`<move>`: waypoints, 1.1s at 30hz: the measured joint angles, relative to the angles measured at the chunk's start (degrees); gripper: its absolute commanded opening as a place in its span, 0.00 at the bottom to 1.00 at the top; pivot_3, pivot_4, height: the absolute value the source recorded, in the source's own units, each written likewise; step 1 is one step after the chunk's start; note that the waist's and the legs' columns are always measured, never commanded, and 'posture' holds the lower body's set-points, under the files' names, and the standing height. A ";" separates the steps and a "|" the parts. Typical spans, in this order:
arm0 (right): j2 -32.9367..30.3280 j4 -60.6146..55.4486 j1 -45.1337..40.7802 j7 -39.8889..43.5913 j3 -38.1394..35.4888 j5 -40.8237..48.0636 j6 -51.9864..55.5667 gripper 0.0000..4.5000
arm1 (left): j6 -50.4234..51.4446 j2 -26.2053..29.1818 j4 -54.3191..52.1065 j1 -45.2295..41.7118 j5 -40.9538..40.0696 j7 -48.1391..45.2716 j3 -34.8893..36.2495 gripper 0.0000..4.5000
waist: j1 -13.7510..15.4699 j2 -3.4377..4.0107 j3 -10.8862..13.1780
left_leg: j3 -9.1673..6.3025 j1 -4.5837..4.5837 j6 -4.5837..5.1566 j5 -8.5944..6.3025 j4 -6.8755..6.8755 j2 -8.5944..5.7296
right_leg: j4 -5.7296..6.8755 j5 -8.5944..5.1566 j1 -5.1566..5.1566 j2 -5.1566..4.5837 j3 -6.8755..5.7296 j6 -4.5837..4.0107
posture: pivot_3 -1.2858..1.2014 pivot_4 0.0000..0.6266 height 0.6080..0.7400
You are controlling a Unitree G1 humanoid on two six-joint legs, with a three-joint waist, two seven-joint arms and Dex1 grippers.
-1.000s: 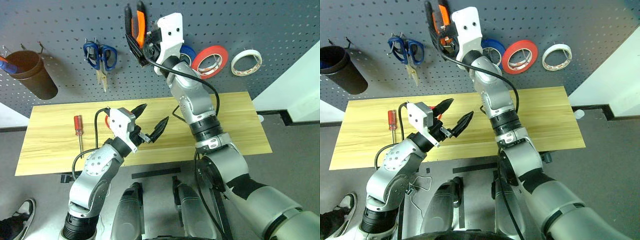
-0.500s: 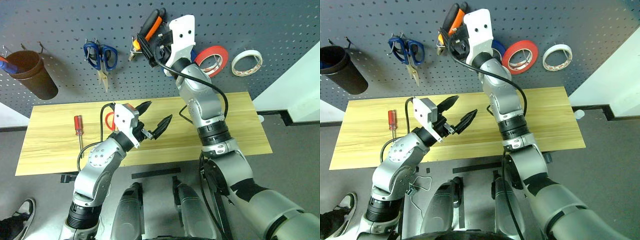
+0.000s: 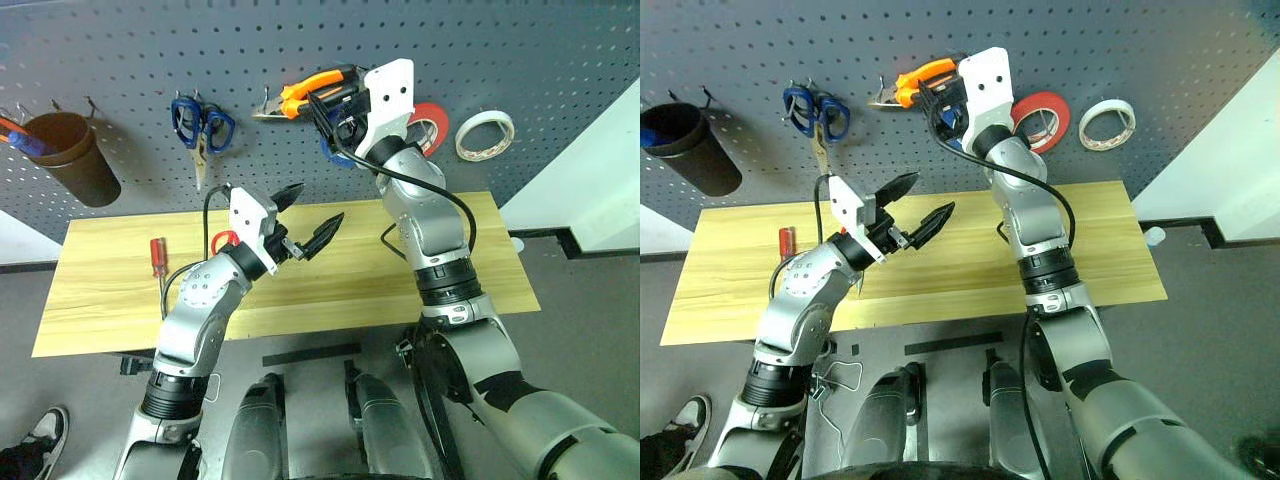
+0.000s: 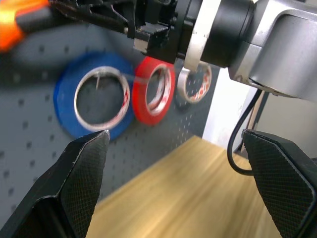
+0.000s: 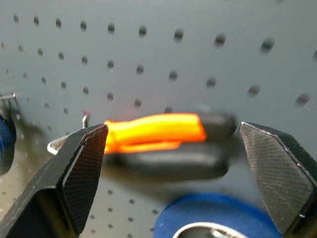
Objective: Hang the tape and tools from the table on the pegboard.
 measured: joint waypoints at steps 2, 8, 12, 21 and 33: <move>-0.55 -0.33 0.42 -0.21 -0.02 -0.20 -0.01 0.99 | -0.86 -0.26 1.52 -0.78 0.04 -0.66 -0.06 1.00 | 0.00 0.03 -0.65 | 0.01 0.03 0.00 0.00 0.00 0.00 | 0.00 0.00 0.03 0.00 0.01 0.00 | 0.53 0.17 0.86; -1.64 -3.90 3.60 -0.52 -0.01 -0.83 0.18 0.99 | -3.31 -0.70 5.78 -2.48 0.38 -2.65 -0.20 1.00 | -0.01 0.05 -2.82 | 0.01 0.07 0.00 0.00 0.00 0.00 | 0.02 0.01 0.05 0.02 0.01 0.01 | 0.53 0.09 0.86; -3.17 -10.19 6.70 0.00 0.07 -1.08 1.96 0.99 | -5.13 -0.56 7.82 -4.55 0.44 -4.51 -0.13 1.00 | -0.03 0.08 -4.52 | 0.01 0.20 0.00 0.00 0.02 0.00 | -0.01 0.01 0.22 0.02 0.01 0.01 | 0.52 0.04 0.86; -5.72 -34.45 17.20 0.51 0.36 -0.72 14.21 0.99 | -6.05 0.58 9.50 -2.85 0.48 -5.60 0.37 1.00 | -0.50 0.30 -8.33 | 0.03 1.31 0.03 -0.03 -0.02 -0.01 | -0.09 -0.02 1.33 0.08 0.04 -0.01 | 0.51 0.03 0.86; -9.93 -44.16 38.30 2.65 -0.08 1.31 23.56 0.99 | 8.75 1.10 2.54 12.00 2.75 9.04 2.90 1.00 | -1.86 0.25 -8.90 | 0.06 2.58 0.05 -0.05 -0.63 0.00 | -0.79 -0.10 2.52 0.10 0.13 -0.39 | 0.52 0.12 0.86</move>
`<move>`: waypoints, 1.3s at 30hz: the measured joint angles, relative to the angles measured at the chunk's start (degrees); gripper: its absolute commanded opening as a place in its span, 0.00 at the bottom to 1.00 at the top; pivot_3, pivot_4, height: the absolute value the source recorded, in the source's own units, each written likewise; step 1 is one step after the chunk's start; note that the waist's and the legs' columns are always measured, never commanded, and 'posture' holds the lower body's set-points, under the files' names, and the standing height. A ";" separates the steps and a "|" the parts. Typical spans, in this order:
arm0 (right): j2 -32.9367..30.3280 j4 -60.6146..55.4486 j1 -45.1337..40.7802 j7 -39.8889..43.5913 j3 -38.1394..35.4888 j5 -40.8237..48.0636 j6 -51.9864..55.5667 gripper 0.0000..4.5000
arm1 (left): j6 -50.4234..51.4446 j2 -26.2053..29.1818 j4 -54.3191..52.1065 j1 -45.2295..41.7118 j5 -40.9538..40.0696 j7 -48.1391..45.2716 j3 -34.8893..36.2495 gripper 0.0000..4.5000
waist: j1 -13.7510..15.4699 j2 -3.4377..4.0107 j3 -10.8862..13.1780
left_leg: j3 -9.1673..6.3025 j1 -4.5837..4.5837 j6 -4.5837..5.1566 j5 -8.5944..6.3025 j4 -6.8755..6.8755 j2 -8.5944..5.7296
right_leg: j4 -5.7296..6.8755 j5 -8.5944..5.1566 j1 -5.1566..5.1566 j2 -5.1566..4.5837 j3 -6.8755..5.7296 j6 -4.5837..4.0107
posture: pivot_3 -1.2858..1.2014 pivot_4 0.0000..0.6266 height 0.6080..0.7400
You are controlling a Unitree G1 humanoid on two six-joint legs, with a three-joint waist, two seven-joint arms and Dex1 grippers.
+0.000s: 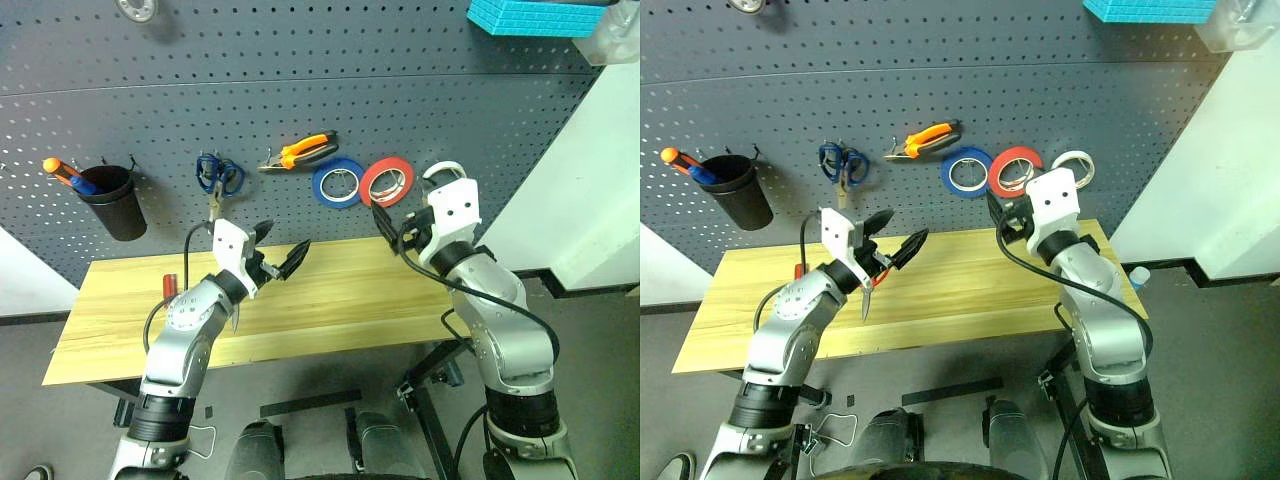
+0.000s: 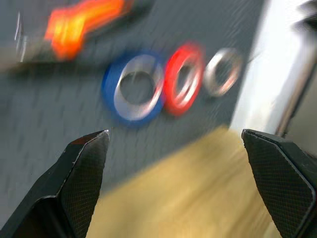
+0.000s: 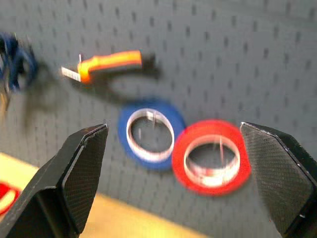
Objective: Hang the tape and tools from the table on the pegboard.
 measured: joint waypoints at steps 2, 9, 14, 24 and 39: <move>0.07 0.30 -0.03 -0.01 0.41 -0.12 -0.18 0.99 | 5.10 -1.06 0.84 -0.60 2.57 6.25 0.41 1.00 | 0.15 0.00 0.00 | -0.02 0.07 0.00 0.00 -0.02 0.00 | 0.02 -0.03 0.03 0.01 0.00 0.04 | 0.52 0.13 0.86; 0.17 1.24 0.39 -0.01 1.79 -0.19 -0.22 0.99 | 13.07 -5.29 5.12 -4.68 8.26 21.81 4.38 1.00 | 0.41 -0.01 -0.01 | -0.01 0.00 0.00 0.00 -0.02 -0.01 | -0.05 -0.02 0.03 0.00 0.00 0.04 | 0.52 0.14 0.86; 0.14 1.01 0.87 -0.03 2.50 -0.17 0.34 0.99 | 17.29 -8.16 8.31 -7.40 10.87 27.87 4.89 1.00 | 0.28 -0.04 0.04 | -0.01 0.00 0.00 0.00 -0.04 -0.01 | -0.07 -0.03 0.02 0.00 0.00 0.04 | 0.51 0.18 0.86; -0.03 -0.77 2.58 0.01 3.57 -0.19 2.81 0.99 | 23.17 -10.62 14.65 -10.11 12.67 31.84 4.96 1.00 | 0.14 -0.04 0.52 | -0.02 0.00 0.02 -0.01 -0.08 -0.01 | -0.09 -0.10 0.00 -0.01 0.00 0.08 | 0.51 0.25 0.86; -0.48 -6.95 6.10 -0.12 4.17 -0.11 8.04 0.99 | 32.84 -2.69 20.10 -12.40 12.69 25.88 6.77 1.00 | 0.16 -0.13 4.56 | -0.06 -0.46 0.04 -0.03 -0.10 -0.01 | -0.14 -0.05 -0.45 -0.06 -0.01 -0.05 | 0.50 0.42 0.86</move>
